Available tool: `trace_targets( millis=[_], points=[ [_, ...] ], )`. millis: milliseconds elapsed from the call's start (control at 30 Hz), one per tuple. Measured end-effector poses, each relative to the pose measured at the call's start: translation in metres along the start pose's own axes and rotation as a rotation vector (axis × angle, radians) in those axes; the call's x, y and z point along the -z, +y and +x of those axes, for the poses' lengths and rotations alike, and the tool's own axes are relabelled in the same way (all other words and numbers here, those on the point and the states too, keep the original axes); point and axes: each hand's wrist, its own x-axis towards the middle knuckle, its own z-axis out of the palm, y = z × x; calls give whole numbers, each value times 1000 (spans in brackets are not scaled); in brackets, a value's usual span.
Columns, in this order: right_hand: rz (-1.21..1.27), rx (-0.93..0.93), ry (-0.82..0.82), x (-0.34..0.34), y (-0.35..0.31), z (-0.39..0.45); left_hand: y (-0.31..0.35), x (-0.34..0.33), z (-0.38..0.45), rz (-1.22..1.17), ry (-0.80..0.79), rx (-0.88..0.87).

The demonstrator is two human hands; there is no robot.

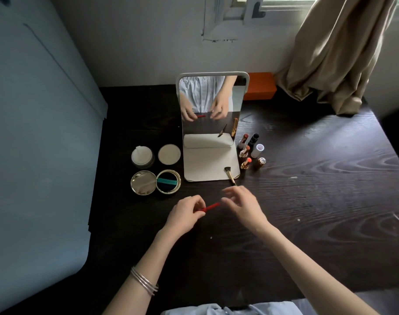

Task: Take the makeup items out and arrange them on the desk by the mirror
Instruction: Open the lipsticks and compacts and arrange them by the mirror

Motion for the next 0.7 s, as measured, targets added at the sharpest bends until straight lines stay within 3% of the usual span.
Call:
trace_targets(
  millis=[67,233,367,467,533,567,633,700],
  points=[
    [184,-40,-84,-4,-12,-5,8,-5,2,-179,-10,37],
    [494,-228,-27,-8,-22,-4,25,-17,5,-592,9,156],
    [506,-313,-149,-4,-17,-6,35,-21,13,-936,89,293],
    [424,-261,-248,-1,-14,-10,44,-18,14,-999,61,306],
    [374,-244,-227,0,-13,-10,47,-17,15,-840,93,272],
    [361,-263,-209,1,-12,-9,45,-16,16,-599,160,211],
    [318,-295,-200,4,-11,-8,37,-13,18,34,310,-47],
    [209,-261,-205,9,-10,-6,29,-8,19,410,347,-334]
  ],
)
